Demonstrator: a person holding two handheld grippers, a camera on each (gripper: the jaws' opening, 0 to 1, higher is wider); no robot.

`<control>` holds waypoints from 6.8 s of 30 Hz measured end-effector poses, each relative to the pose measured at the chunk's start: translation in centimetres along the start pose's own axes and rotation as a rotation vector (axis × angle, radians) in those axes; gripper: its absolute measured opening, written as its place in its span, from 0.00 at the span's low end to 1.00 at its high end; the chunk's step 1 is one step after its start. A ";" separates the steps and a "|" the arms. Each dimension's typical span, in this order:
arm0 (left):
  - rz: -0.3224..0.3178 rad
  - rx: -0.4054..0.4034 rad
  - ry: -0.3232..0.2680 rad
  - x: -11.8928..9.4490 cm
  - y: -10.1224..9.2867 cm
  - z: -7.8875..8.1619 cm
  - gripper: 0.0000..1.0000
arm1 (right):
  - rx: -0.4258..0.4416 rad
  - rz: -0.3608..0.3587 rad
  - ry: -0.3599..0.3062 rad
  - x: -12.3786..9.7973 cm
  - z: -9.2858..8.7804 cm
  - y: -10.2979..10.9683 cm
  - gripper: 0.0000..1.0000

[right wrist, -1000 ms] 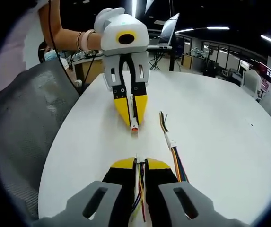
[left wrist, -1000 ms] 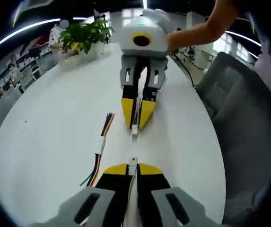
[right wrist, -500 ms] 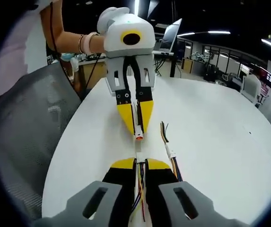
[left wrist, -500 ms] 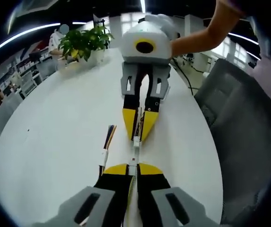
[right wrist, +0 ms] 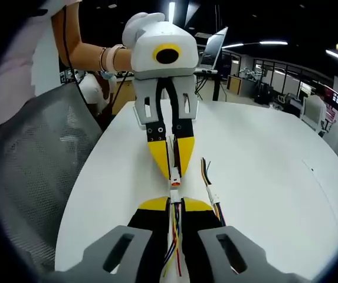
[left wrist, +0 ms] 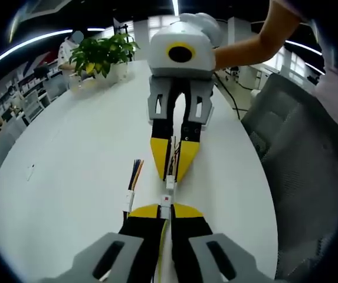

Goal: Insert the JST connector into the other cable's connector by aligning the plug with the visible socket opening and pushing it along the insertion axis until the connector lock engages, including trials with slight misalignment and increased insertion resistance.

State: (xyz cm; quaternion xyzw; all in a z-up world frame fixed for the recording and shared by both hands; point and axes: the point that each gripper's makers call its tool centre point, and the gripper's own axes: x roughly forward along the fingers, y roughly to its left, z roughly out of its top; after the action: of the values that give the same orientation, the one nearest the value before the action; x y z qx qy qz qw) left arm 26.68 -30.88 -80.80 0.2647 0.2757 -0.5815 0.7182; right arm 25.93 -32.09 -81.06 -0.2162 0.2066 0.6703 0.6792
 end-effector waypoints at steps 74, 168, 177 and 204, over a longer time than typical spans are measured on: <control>-0.002 -0.004 0.036 1.2 -0.4 -0.7 0.00 | 0.049 0.014 -0.005 0.8 -0.7 0.4 0.03; 0.053 0.005 0.001 1.1 0.9 -0.6 0.00 | -0.099 0.048 0.102 2.4 -0.4 -0.9 0.02; 0.056 -0.002 -0.014 1.6 1.7 -0.9 0.00 | -0.104 0.054 0.120 2.8 -0.7 -1.5 0.02; 0.030 -0.047 -0.029 3.2 1.4 -2.1 0.00 | -0.025 0.068 0.139 3.4 -2.3 -1.6 0.03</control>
State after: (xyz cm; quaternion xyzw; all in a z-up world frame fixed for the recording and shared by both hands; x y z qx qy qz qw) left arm 28.40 -31.37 -84.47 0.2435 0.2748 -0.5678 0.7368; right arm 27.61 -30.61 -84.93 -0.2636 0.2521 0.6791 0.6371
